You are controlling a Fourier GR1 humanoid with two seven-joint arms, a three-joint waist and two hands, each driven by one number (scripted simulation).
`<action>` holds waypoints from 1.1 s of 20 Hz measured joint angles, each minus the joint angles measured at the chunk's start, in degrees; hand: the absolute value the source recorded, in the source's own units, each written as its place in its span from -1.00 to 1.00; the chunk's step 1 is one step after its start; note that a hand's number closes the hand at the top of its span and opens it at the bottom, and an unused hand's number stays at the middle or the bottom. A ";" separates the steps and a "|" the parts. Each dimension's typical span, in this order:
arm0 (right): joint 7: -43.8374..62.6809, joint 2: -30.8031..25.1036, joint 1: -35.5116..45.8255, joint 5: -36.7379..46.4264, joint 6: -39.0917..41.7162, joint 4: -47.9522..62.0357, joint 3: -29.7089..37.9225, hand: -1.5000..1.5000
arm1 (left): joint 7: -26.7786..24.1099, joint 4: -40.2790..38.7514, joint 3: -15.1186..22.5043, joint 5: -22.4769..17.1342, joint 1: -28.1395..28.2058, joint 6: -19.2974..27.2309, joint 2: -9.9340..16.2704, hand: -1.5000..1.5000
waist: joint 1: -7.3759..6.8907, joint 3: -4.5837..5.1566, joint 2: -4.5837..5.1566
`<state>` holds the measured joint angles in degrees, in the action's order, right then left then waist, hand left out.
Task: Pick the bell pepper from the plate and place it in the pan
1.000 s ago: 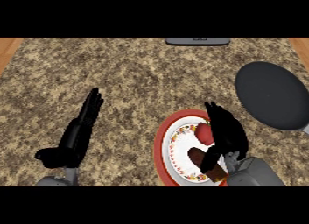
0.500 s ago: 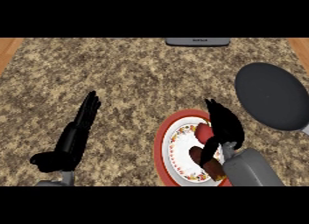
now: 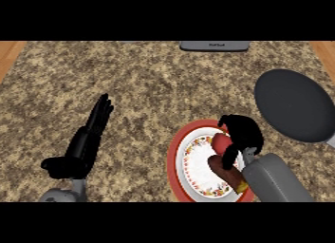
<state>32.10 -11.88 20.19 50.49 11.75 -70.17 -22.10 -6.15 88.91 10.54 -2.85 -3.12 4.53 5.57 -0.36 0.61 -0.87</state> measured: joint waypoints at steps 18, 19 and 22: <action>-13.85 -5.61 -14.63 3.66 -7.40 -25.80 -4.74 1.00 | 0.48 2.33 -0.74 1.29 2.91 -0.02 -0.96 0.00 | 1.37 -0.50 0.32; -14.84 -6.69 -16.23 3.76 -8.48 -28.68 -4.62 1.00 | 0.55 2.42 -1.00 1.06 2.79 -0.20 -0.85 0.00 | 1.44 -0.52 0.36; -15.04 -7.79 -18.93 4.04 -10.62 -37.00 -3.56 1.00 | -0.07 1.22 -1.22 1.20 2.13 -0.17 -1.23 0.00 | 1.59 -0.56 0.47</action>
<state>17.06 -19.67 1.26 54.54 1.13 -107.17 -25.66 -6.21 90.12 9.32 -1.65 -0.99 4.37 4.35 1.23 0.05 -0.41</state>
